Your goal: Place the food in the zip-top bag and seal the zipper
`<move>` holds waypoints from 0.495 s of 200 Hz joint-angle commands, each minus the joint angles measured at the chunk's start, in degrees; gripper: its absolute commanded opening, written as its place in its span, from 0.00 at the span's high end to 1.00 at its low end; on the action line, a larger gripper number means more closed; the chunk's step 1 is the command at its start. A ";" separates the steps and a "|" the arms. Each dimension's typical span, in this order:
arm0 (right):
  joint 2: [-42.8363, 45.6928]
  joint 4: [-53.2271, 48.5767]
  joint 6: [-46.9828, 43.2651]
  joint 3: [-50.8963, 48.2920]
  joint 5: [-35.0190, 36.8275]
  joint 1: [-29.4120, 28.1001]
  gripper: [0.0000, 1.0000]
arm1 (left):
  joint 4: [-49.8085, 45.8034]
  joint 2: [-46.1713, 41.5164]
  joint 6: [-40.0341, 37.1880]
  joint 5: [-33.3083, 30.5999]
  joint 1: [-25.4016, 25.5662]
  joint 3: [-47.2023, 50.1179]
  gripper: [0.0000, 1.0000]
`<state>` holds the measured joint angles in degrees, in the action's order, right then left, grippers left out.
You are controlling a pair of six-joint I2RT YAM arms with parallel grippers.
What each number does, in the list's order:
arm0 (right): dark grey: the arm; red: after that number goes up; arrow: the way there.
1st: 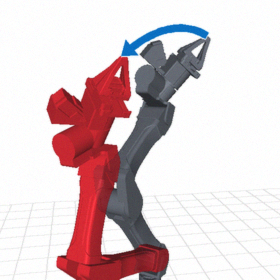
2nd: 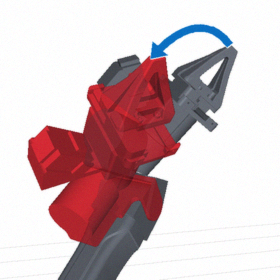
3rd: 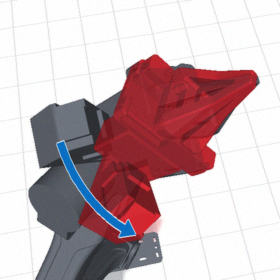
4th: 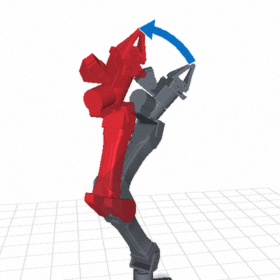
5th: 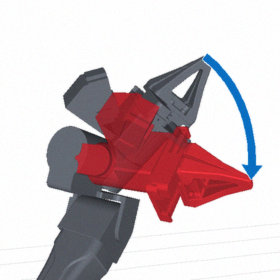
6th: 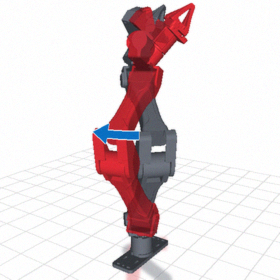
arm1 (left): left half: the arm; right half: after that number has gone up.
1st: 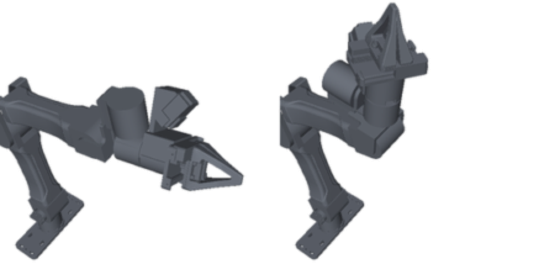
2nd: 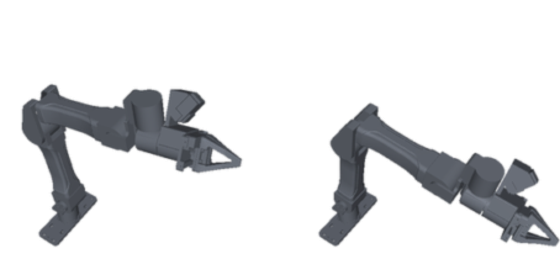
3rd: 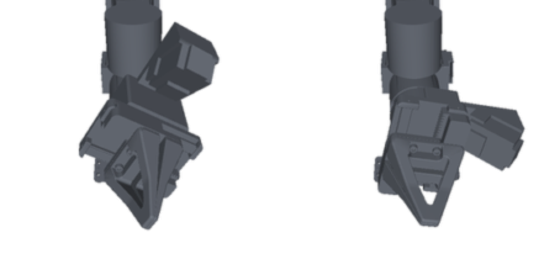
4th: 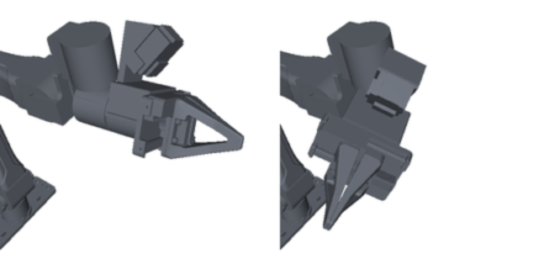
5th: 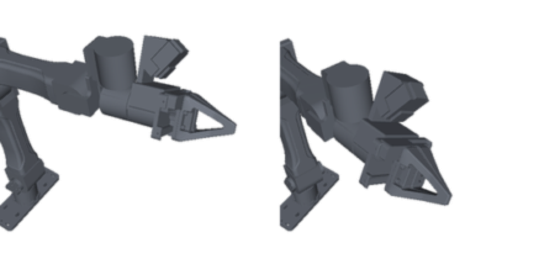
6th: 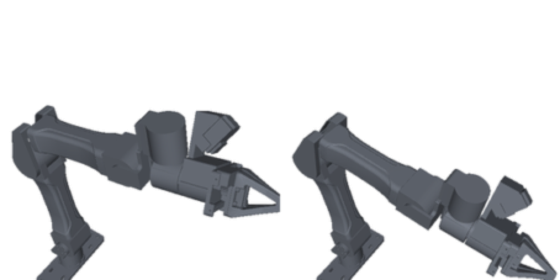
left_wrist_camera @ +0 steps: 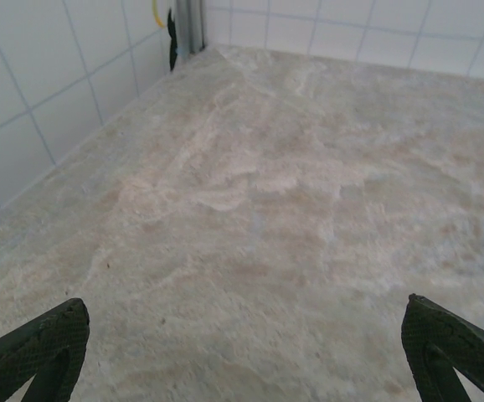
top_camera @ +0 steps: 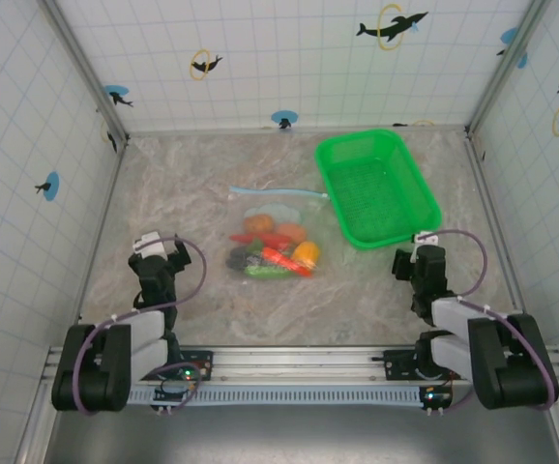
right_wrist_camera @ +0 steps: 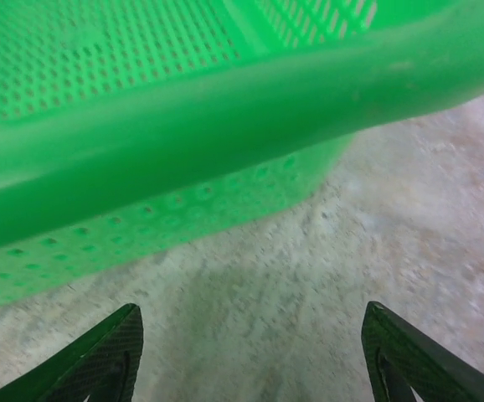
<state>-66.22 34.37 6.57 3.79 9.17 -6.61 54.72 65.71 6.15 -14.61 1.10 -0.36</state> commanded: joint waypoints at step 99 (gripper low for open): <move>-13.05 22.46 -1.83 0.06 -1.92 3.27 0.27 | 20.47 20.83 -1.79 14.39 -4.14 1.43 0.02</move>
<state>-77.03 57.36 4.10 0.93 4.56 -3.88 81.54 87.09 4.89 -1.48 -2.68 -0.27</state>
